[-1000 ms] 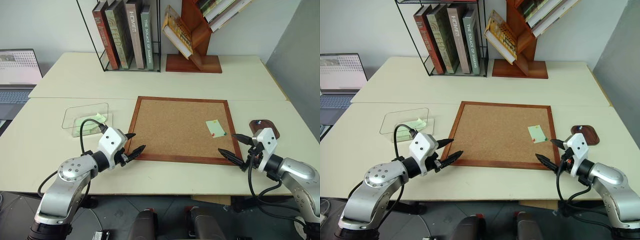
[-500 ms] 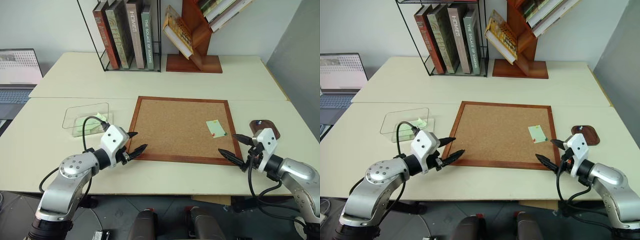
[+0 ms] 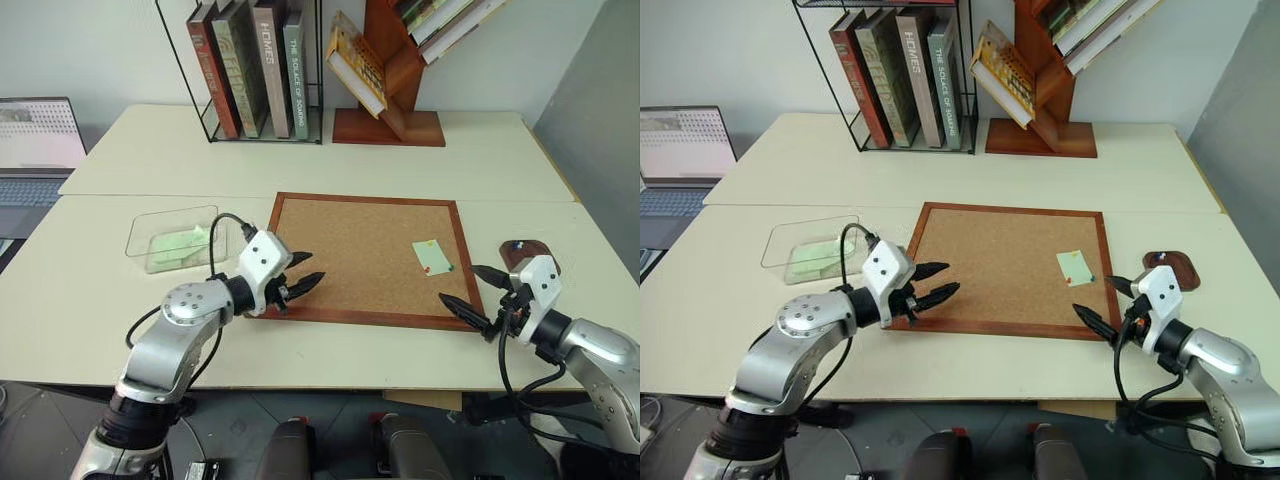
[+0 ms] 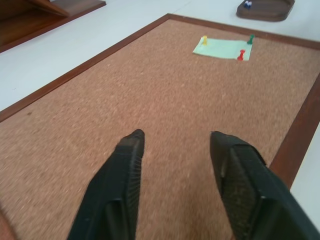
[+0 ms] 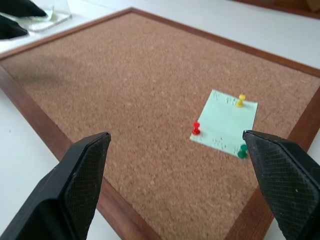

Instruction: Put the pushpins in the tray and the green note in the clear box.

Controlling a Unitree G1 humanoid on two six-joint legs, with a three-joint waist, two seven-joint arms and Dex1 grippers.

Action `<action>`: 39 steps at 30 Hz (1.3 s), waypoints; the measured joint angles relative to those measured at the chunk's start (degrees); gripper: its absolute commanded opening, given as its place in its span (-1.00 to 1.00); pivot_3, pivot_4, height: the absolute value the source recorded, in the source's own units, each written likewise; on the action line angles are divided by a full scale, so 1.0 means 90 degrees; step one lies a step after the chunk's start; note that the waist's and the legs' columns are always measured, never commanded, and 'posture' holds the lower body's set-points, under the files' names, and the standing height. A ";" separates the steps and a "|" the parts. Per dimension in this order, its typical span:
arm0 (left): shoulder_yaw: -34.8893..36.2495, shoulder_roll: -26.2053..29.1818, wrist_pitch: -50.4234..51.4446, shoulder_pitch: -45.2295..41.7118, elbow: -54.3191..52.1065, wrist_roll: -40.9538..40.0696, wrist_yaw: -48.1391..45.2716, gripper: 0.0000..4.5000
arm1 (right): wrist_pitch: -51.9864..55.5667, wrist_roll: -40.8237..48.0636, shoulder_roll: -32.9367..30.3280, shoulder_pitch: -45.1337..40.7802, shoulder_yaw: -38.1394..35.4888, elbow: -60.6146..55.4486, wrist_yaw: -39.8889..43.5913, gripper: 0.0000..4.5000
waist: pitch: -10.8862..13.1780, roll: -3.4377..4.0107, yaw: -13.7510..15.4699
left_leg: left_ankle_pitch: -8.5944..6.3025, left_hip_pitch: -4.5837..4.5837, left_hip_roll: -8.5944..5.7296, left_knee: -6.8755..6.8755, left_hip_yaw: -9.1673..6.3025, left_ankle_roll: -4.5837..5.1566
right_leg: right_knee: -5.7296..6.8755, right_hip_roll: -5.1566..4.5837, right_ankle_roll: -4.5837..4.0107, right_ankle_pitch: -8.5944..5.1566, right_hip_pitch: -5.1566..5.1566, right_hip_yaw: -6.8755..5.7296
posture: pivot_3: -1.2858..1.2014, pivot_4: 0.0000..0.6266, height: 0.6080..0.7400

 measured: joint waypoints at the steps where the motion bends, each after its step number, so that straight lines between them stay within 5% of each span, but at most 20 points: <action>1: -0.0021 -0.0036 0.0014 -0.0056 0.0042 -0.0001 0.0013 -0.48 | 0.0010 0.0014 0.0000 -0.0025 -0.0014 -0.0001 -0.0011 1.00 | 0.0000 0.0000 -0.0002 | 0.0000 0.0000 0.0001 0.0000 0.0000 0.0000 | -0.0001 0.0001 0.0001 0.0000 0.0000 0.0001 | 0.03 -0.52 1.00; 7: -0.0254 -0.0197 0.0022 -0.0315 0.0263 0.0007 -0.0077 -0.98 | 0.0022 -0.0041 -0.0002 -0.0126 -0.0046 0.0001 -0.0142 1.00 | 0.0000 0.0000 -0.0003 | 0.0000 -0.0001 0.0001 -0.0002 -0.0001 0.0000 | -0.0001 0.0004 0.0000 0.0000 0.0000 0.0004 | 0.03 -0.52 1.00; 13: -0.0626 -0.0392 -0.0053 -0.0668 0.0774 0.0108 -0.0324 -0.98 | 0.0015 -0.0188 -0.0005 -0.0270 -0.0013 0.0047 -0.0228 1.00 | 0.0000 -0.0001 0.0001 | 0.0000 -0.0001 -0.0001 0.0004 -0.0004 0.0000 | 0.0001 0.0008 0.0003 0.0002 0.0002 0.0006 | 0.03 -0.52 1.00; 24: -0.1087 -0.1649 -0.1018 -0.1704 0.3042 0.0393 -0.0498 -0.98 | 0.0029 -0.0410 0.0011 -0.1244 0.0476 0.0862 -0.0182 1.00 | -0.0001 -0.0002 -0.0006 | 0.0000 -0.0003 -0.0004 0.0004 -0.0004 0.0001 | -0.0001 0.0019 0.0005 0.0004 0.0004 0.0008 | 0.03 -0.52 1.00; 28: -0.1214 -0.1821 -0.1628 -0.1807 0.4123 0.0776 -0.0582 -0.98 | 0.0057 -0.0647 0.0165 -0.1862 0.0771 0.1663 -0.0236 1.00 | -0.0001 -0.0002 -0.0041 | 0.0000 -0.0004 -0.0003 0.0002 0.0005 0.0001 | 0.0002 0.0024 0.0002 0.0007 -0.0004 0.0008 | 0.03 -0.52 1.00; 39: -0.1211 -0.1872 -0.2131 -0.1860 0.4415 0.1029 -0.0754 -0.98 | -0.0592 -0.1580 0.0521 -0.3672 0.1555 0.4452 0.0065 1.00 | -0.0003 -0.0001 -0.0031 | 0.0001 -0.0002 -0.0004 0.0006 0.0003 0.0002 | 0.0001 0.0024 0.0001 0.0013 0.0001 0.0008 | 0.03 -0.52 1.00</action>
